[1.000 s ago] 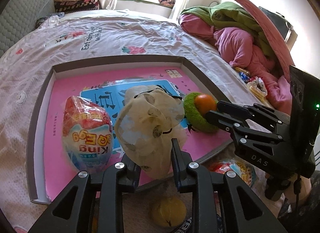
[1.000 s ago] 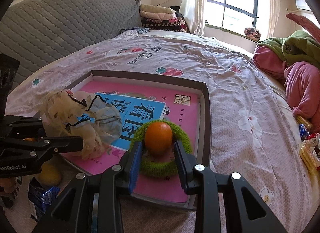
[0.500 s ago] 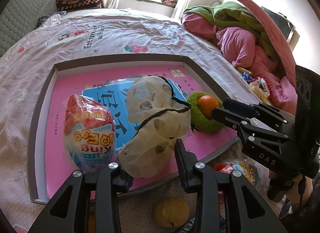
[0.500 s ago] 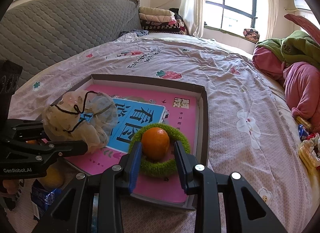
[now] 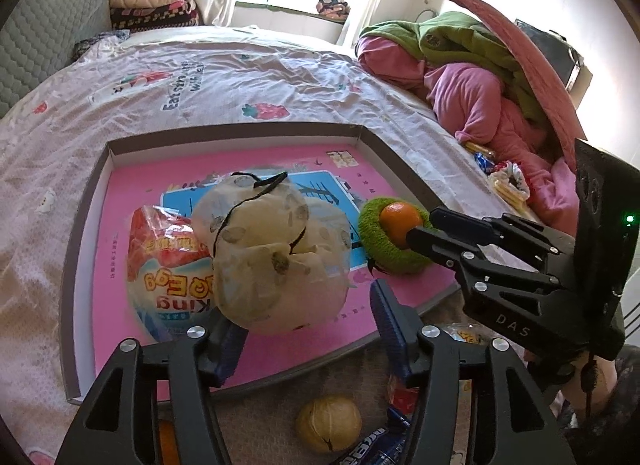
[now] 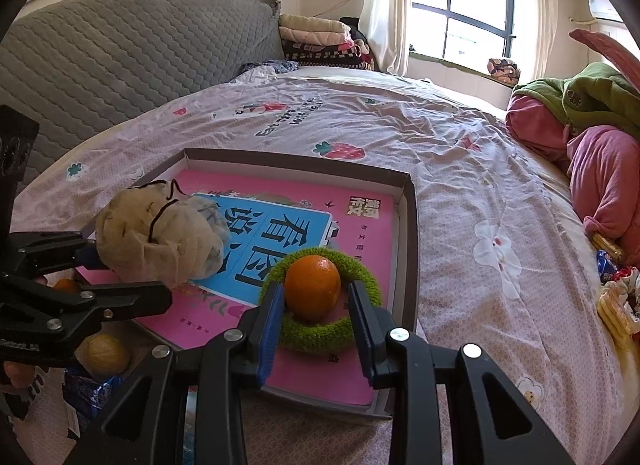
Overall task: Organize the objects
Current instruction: 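Open the left tool to drop the sponge beside the toy egg in the tray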
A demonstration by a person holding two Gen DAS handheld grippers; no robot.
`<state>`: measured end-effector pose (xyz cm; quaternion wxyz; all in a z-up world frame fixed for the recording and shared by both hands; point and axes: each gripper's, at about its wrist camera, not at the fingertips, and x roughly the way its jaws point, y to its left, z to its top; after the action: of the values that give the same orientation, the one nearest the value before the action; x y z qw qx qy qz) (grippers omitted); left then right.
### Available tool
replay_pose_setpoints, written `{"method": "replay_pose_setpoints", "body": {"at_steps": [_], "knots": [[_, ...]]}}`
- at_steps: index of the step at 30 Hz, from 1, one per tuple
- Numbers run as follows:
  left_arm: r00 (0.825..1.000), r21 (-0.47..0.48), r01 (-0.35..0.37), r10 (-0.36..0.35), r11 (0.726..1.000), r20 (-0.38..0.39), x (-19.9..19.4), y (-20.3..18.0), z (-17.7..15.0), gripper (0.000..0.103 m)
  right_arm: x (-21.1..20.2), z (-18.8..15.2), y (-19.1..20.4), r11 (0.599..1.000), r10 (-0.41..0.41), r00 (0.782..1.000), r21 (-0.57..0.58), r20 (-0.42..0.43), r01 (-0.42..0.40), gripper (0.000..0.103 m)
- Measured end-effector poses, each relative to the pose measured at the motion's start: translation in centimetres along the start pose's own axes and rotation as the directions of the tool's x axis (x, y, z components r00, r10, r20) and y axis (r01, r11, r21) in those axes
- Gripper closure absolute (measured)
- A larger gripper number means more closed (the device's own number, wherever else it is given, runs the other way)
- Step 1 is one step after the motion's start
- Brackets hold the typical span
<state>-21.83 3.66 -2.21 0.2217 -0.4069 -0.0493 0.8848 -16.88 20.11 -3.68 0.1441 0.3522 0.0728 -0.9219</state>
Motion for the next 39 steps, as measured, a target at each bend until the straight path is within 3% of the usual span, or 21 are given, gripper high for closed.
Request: {"method": "replay_pose_setpoints", "body": {"at_steps": [14,39], "knots": [[0.999,-0.011,0.007,-0.007,1.000,0.035,-1.3,0.3,0.7,0.039,-0.6,0.2,-0.2,1.000,-0.002,1.000,0.006,0.018,0.002,0.069],[0.999,-0.012,-0.012,0.012,1.000,-0.046,-2.0,-0.7,-1.6,0.038,-2.0,0.9,0.3,1.000,0.023,0.998,-0.002,0.052,-0.023,0.069]]}}
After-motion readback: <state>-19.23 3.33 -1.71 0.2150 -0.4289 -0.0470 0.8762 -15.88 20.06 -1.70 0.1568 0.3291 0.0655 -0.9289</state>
